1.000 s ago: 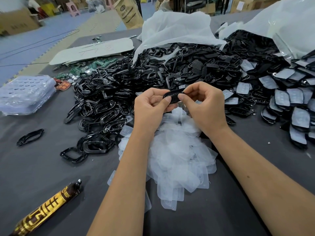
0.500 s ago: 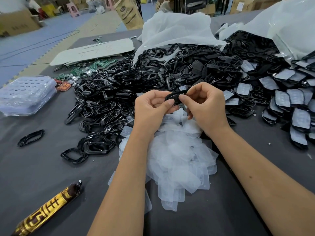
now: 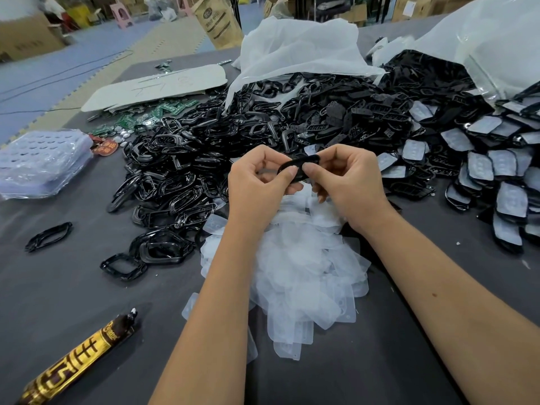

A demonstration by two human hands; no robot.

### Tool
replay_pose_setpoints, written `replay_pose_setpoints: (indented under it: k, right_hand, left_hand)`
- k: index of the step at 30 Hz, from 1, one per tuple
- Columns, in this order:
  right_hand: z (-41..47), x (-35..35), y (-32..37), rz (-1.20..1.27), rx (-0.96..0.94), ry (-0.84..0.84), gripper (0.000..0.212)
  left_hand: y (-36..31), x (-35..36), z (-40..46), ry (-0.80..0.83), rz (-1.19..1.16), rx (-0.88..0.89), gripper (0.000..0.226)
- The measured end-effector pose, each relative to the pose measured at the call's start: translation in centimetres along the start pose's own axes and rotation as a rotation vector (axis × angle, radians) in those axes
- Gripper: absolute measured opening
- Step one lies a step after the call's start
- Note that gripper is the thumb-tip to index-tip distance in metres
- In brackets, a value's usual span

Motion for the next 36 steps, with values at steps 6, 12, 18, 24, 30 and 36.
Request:
replay_pose_setpoints:
  k: [6,12,18,24,30,36]
  right_hand:
    - [-0.5,0.3,0.9,-0.26,-0.139,-0.065,0.011]
    - [-0.3,0.2,0.7,-0.114,-0.078,-0.021,0.011]
    - [-0.2,0.9,0.4,0.022,0.001,0.078,0.012]
    - [-0.2,1.0,0.5,0.037,0.013,0.115,0.01]
    - [-0.2,1.2,0.3,0.121,0.053,0.173,0.012]
    - [0.1,1.1,-0.3,0.282,0.123,0.199,0.022]
  left_hand:
    - [0.5,-0.4,0.2,-0.037,0.06,0.014,0.016]
    - [1.0,-0.2,0.2,0.036,-0.142,-0.108,0.018]
    - [1.6,0.0,0.0,0.068,-0.283,-0.202,0.014]
    - [1.2,0.3,-0.1,0.09,-0.266,-0.192,0.016]
    - [1.4,0.7,-0.3,0.146,-0.345,-0.277,0.014]
    - [1.1,0.9,-0.3,0.154,-0.373,-0.25,0.009]
Point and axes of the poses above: each hand's wrist, its own z-axis towards the middle knuckle, its own x-axis out of the palm, y = z × x, the point moved 8 cm from there along z, towards the middle knuckle, and after that the axes turned 3 degrees about -x, right-handed, at the moved point
